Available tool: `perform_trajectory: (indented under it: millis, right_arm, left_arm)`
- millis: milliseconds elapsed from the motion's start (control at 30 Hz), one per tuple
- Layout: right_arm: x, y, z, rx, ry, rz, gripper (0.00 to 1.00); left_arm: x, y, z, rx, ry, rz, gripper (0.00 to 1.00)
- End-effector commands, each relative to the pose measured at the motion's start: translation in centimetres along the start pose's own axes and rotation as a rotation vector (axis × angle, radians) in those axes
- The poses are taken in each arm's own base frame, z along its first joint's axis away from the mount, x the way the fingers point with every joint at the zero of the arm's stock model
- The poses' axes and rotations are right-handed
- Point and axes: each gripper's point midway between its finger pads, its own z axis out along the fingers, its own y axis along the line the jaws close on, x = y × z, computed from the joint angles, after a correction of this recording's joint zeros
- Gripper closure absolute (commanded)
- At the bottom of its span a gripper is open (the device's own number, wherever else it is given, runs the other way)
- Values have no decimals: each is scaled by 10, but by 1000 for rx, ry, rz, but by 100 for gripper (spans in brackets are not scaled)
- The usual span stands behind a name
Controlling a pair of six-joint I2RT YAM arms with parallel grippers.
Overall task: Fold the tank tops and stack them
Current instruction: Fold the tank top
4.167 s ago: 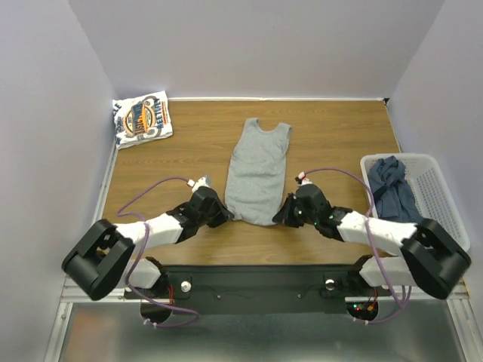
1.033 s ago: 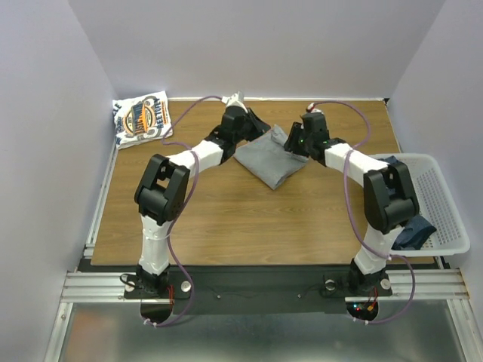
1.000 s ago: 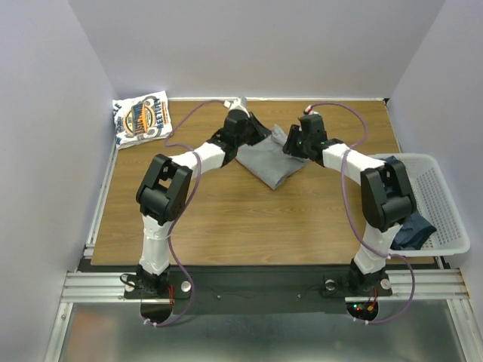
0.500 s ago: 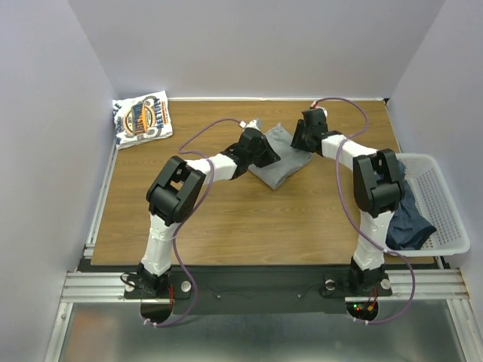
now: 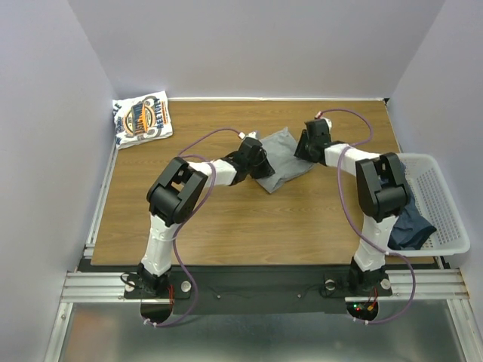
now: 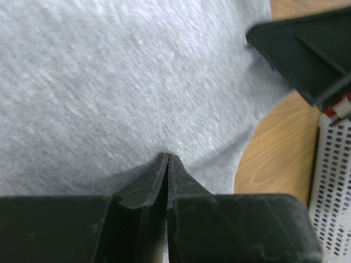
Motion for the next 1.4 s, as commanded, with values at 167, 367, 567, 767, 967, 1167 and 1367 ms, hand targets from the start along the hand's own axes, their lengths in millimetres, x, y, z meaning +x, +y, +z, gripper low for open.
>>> perform_trajectory:
  millis: [167, 367, 567, 767, 967, 1167, 1367]
  right_arm:
    - [99, 16, -56, -56, 180, 14, 53]
    - [126, 28, -97, -107, 169, 28, 52]
    - [72, 36, -123, -130, 28, 46, 48]
    - [42, 65, -129, -197, -7, 48, 48]
    - [45, 77, -95, -167, 30, 27, 54]
    - [39, 65, -48, -87, 48, 24, 72]
    - [29, 41, -38, -64, 60, 72, 73]
  left_arm:
    - [-2, 43, -43, -153, -9, 91, 85]
    - [-9, 41, -72, -154, -15, 158, 82]
    - [12, 42, -81, -120, 43, 157, 81]
    - [10, 33, -99, -66, 4, 129, 81]
    - [7, 24, -108, -29, -22, 127, 81]
    - [14, 32, -110, -37, -17, 117, 81]
    - [29, 65, -110, -105, 11, 82, 82]
